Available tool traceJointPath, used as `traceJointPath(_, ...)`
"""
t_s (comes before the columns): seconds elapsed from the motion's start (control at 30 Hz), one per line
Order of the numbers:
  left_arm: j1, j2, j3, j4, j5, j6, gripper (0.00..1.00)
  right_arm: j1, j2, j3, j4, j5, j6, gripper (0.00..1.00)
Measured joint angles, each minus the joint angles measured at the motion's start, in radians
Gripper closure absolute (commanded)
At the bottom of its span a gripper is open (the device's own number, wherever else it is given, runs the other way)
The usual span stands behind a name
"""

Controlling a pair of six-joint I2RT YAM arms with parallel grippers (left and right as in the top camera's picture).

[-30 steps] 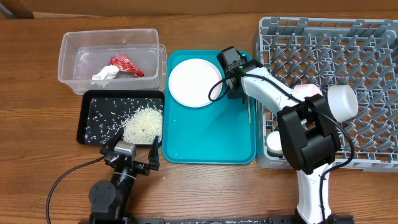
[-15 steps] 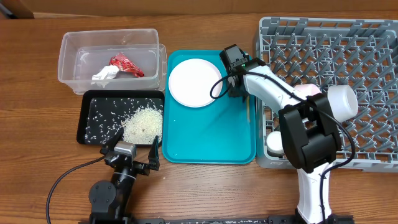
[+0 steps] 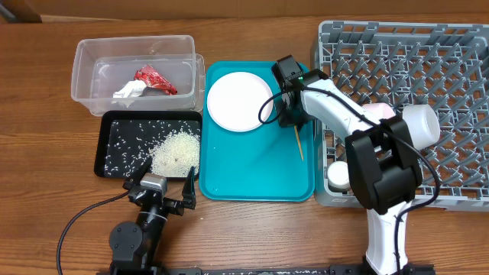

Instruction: Sort waste into correct bins and load items into the dishwasher

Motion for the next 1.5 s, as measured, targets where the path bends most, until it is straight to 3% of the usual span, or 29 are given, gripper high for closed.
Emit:
traceJointPath(0.2,0.0,0.0,0.0,0.0,0.0,0.0,0.0,0.002,-0.149,-0.037,-0.015,-0.071,0.005,0.96)
traceJointPath(0.47,0.0,0.0,0.0,0.0,0.0,0.0,0.0,-0.048,-0.535,-0.021,-0.007,0.027,0.007,0.96)
traceJointPath(0.73,0.0,0.0,0.0,0.0,0.0,0.0,0.0,-0.2,-0.443,-0.02,-0.016,0.057,-0.011,0.96)
traceJointPath(0.87,0.0,0.0,0.0,0.0,0.0,0.0,0.0,-0.202,-0.349,-0.021,-0.018,0.044,-0.035,0.57)
traceJointPath(1.1,0.0,0.0,0.0,0.0,0.0,0.0,0.0,-0.184,-0.346,-0.01,-0.084,0.023,-0.042,0.54)
traceJointPath(1.27,0.0,0.0,0.0,0.0,0.0,0.0,0.0,-0.092,-0.448,0.002,-0.116,-0.076,-0.029,0.54)
traceJointPath(1.5,0.0,0.0,0.0,0.0,0.0,0.0,0.0,0.075,-0.482,0.024,-0.113,-0.177,0.18,0.5)
